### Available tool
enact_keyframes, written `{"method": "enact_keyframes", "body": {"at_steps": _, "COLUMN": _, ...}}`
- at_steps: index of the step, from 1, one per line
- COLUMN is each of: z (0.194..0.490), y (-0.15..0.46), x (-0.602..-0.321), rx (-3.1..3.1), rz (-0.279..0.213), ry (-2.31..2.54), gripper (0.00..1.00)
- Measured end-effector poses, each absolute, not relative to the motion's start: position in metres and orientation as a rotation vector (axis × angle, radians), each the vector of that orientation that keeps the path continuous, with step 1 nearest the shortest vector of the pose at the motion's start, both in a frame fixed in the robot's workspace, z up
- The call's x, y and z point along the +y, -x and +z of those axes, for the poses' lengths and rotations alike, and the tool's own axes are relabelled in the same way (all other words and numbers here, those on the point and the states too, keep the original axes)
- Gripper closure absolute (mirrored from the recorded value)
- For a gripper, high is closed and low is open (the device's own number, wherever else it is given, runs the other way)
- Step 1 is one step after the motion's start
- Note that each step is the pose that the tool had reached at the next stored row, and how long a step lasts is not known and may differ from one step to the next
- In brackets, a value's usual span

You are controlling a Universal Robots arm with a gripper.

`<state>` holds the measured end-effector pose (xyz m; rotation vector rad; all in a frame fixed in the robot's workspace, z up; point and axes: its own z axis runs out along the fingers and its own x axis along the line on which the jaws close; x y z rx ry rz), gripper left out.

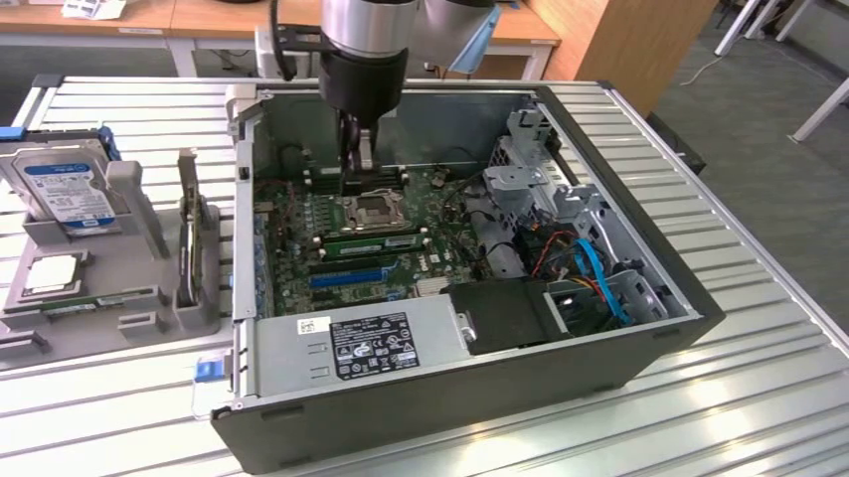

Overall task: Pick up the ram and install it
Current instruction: 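Press down the ram until it locks into place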

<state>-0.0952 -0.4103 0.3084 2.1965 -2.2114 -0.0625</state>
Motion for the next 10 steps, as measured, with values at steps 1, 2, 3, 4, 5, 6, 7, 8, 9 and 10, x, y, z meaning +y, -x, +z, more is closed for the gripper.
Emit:
{"method": "enact_keyframes", "body": {"at_steps": 1, "z": 0.31, "y": 0.095, "x": -0.41, "rx": -2.211, "rz": -0.062, "ry": -2.197, "gripper": 0.9}}
{"method": "enact_keyframes", "body": {"at_steps": 2, "z": 0.312, "y": 0.095, "x": -0.41, "rx": -2.211, "rz": -0.062, "ry": -2.196, "gripper": 0.9}}
{"method": "enact_keyframes", "body": {"at_steps": 3, "z": 0.314, "y": 0.095, "x": -0.41, "rx": -2.211, "rz": -0.062, "ry": -2.196, "gripper": 0.9}}
{"method": "enact_keyframes", "body": {"at_steps": 4, "z": 0.316, "y": 0.095, "x": -0.41, "rx": -2.211, "rz": -0.062, "ry": -2.196, "gripper": 0.9}}
{"method": "enact_keyframes", "body": {"at_steps": 5, "z": 0.318, "y": 0.095, "x": -0.41, "rx": -2.211, "rz": -0.062, "ry": -2.196, "gripper": 0.9}}
{"method": "enact_keyframes", "body": {"at_steps": 6, "z": 0.319, "y": 0.095, "x": -0.41, "rx": -2.211, "rz": -0.062, "ry": -2.196, "gripper": 0.9}}
{"method": "enact_keyframes", "body": {"at_steps": 7, "z": 0.321, "y": 0.095, "x": -0.41, "rx": -2.211, "rz": -0.062, "ry": -2.196, "gripper": 0.9}}
{"method": "enact_keyframes", "body": {"at_steps": 8, "z": 0.323, "y": 0.095, "x": -0.41, "rx": -2.211, "rz": -0.062, "ry": -2.196, "gripper": 0.9}}
{"method": "enact_keyframes", "body": {"at_steps": 9, "z": 0.324, "y": 0.095, "x": -0.41, "rx": -2.211, "rz": -0.062, "ry": -2.196, "gripper": 0.9}}
{"method": "enact_keyframes", "body": {"at_steps": 10, "z": 0.325, "y": 0.095, "x": -0.41, "rx": -2.211, "rz": -0.062, "ry": -2.196, "gripper": 0.9}}
